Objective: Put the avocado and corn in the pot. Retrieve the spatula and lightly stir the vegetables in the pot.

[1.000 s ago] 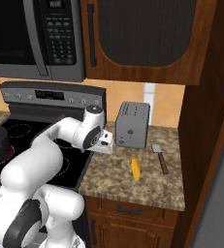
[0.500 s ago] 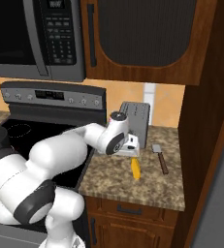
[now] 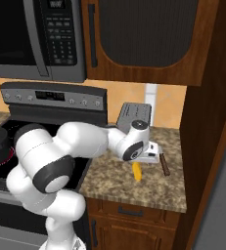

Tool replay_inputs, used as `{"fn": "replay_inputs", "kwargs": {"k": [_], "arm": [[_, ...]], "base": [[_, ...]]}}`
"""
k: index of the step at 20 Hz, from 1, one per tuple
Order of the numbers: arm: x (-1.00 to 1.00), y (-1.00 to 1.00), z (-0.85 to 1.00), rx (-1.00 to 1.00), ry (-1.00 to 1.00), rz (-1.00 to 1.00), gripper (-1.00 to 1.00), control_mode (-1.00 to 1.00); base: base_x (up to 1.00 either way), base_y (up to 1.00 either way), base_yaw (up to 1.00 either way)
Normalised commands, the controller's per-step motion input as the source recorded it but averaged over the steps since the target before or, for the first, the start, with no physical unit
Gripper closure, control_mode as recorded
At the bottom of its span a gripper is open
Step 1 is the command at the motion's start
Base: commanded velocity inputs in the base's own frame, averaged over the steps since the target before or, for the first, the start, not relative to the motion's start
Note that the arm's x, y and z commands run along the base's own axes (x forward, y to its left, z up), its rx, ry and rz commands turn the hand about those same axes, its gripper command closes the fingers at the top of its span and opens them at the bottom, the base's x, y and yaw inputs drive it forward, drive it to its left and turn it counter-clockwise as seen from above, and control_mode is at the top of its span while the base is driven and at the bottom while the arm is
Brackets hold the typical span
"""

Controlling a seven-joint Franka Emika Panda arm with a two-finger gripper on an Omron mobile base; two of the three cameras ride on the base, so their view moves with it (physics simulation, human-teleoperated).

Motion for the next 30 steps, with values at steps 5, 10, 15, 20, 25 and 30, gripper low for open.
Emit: {"fn": "replay_inputs", "kwargs": {"k": [5, 10, 15, 20, 25, 30], "arm": [[0.12, -0.08, -0.28, 0.0, 0.07, 0.0, -1.0, -1.0], [0.04, 0.24, -0.24, 0.01, 0.09, 0.0, -1.0, -1.0], [0.35, 0.14, -0.27, 0.0, 0.08, 0.0, -1.0, -1.0], [0.49, 0.0, -0.33, 0.0, 0.03, 0.01, -1.0, -1.0], [-0.1, 0.0, -0.16, 0.0, -0.02, 0.0, 1.0, -1.0], [-0.69, 0.06, 0.12, -0.01, -0.28, 0.0, 1.0, -1.0]], "base": [[0.0, 0.0, 0.0], [0.0, 0.0, 0.0], [0.0, 0.0, 0.0], [0.0, 0.0, 0.0], [0.0, 0.0, 0.0], [0.0, 0.0, 0.0]]}}
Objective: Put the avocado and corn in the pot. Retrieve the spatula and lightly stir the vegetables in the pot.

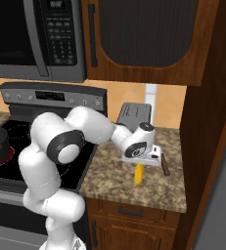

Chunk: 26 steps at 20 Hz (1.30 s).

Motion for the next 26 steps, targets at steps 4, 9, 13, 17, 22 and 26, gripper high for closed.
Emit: {"fn": "replay_inputs", "kwargs": {"k": [4, 9, 13, 17, 22, 26], "arm": [[-0.88, 0.55, 0.75, -0.02, -0.35, 0.0, 1.0, -1.0], [-0.42, 1.0, 0.98, 0.0, -0.16, 0.01, 1.0, -1.0], [-0.12, 1.0, 1.0, 0.0, -0.01, 0.04, 1.0, -1.0], [-0.15, 1.0, 0.83, 0.0, 0.0, 0.07, 1.0, -1.0], [-0.21, 1.0, 0.43, -0.02, -0.01, 0.14, 1.0, -1.0], [-0.06, 1.0, 0.29, -0.04, 0.0, 0.17, 1.0, -1.0]], "base": [[0.0, 0.0, 0.0], [0.0, 0.0, 0.0], [0.0, 0.0, 0.0], [0.0, 0.0, 0.0], [0.0, 0.0, 0.0], [0.0, 0.0, 0.0]]}}
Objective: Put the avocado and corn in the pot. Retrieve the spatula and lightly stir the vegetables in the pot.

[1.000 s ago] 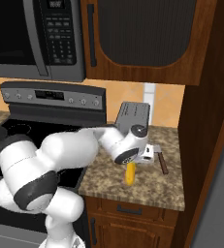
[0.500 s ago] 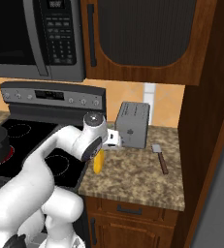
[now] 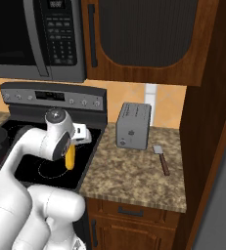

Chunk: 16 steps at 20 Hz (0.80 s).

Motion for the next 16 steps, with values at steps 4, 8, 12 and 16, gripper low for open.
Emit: {"fn": "replay_inputs", "kwargs": {"k": [4, 8, 12, 16], "arm": [[-0.09, 1.0, 0.33, -0.06, 0.0, 0.17, 1.0, -1.0], [-0.23, 1.0, 0.53, -0.05, 0.0, 0.17, 1.0, -1.0], [-0.14, 1.0, 0.64, -0.05, 0.0, 0.17, 1.0, -1.0], [-0.14, 1.0, 0.61, -0.04, 0.0, 0.17, 1.0, -1.0]], "base": [[0.0, 0.0, 0.0], [0.0, 0.0, 0.0], [0.0, 0.0, 0.0], [0.0, 0.0, 0.0]]}}
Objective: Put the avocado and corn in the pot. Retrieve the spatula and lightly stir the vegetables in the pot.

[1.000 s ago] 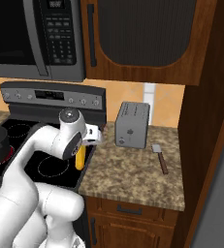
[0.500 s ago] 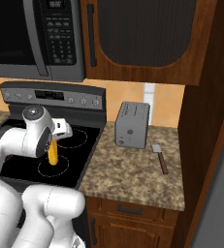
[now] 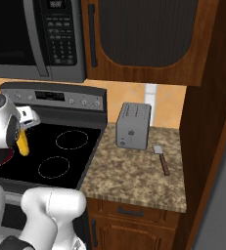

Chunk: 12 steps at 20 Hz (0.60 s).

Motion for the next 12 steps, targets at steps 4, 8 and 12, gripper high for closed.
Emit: {"fn": "replay_inputs", "kwargs": {"k": [4, 8, 12], "arm": [[-0.1, 1.0, 0.39, -0.06, 0.0, 0.16, 1.0, -1.0], [0.01, 1.0, 0.18, -0.05, 0.02, 0.13, 1.0, -1.0], [0.01, 1.0, 0.0, -0.07, 0.06, 0.11, 1.0, -1.0]], "base": [[0.0, 0.0, 0.0], [0.0, 0.0, 0.0], [0.0, 0.0, 0.0]]}}
